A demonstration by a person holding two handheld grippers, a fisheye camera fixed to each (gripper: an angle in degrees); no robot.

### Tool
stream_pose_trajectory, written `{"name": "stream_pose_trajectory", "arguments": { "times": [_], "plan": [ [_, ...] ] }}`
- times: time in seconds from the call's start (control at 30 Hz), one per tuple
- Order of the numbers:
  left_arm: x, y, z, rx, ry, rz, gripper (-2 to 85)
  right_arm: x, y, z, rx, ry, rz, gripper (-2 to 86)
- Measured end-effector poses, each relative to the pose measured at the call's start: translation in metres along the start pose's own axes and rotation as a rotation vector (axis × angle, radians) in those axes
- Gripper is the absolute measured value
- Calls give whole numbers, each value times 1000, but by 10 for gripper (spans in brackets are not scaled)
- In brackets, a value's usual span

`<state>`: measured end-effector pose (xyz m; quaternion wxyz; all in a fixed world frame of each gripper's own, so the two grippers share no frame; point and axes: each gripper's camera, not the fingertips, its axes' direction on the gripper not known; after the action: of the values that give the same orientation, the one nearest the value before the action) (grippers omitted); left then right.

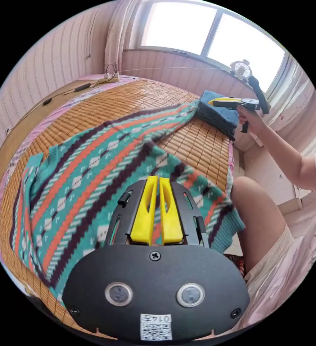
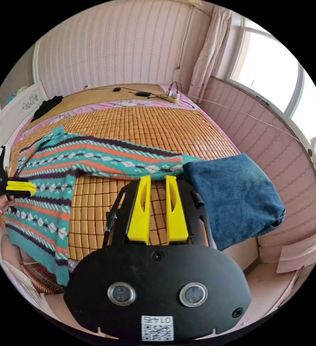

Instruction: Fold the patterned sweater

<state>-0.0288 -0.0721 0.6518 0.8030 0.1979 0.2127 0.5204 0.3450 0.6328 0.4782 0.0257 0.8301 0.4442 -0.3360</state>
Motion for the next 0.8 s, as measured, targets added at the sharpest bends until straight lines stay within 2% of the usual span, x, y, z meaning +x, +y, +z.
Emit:
{"name": "stream_pose_trajectory", "arguments": {
  "times": [0.1,0.17,0.23,0.3,0.43,0.5,0.67,0.8],
  "plan": [
    [-14,94,-51,-106,-126,-189,50,-76,41,12,-156,-289,-106,108],
    [-13,140,-83,-169,-240,-306,105,-109,56,18,-195,-377,-135,130],
    [-9,174,-110,-209,-348,-397,121,-133,61,30,-257,-414,-138,134],
    [-10,210,-133,-228,-431,-526,127,-157,52,44,-347,-330,-225,111],
    [-17,235,-132,-356,-378,-602,106,-170,36,61,-415,-341,-286,51],
    [-18,235,-143,-317,-260,-657,62,-162,23,62,-458,-338,-304,32],
    [4,225,-166,-310,-152,-521,14,-149,7,66,-486,-292,-268,33],
    [3,234,-204,-264,-96,-525,15,-183,3,91,-581,-105,-370,70]
  ]
}}
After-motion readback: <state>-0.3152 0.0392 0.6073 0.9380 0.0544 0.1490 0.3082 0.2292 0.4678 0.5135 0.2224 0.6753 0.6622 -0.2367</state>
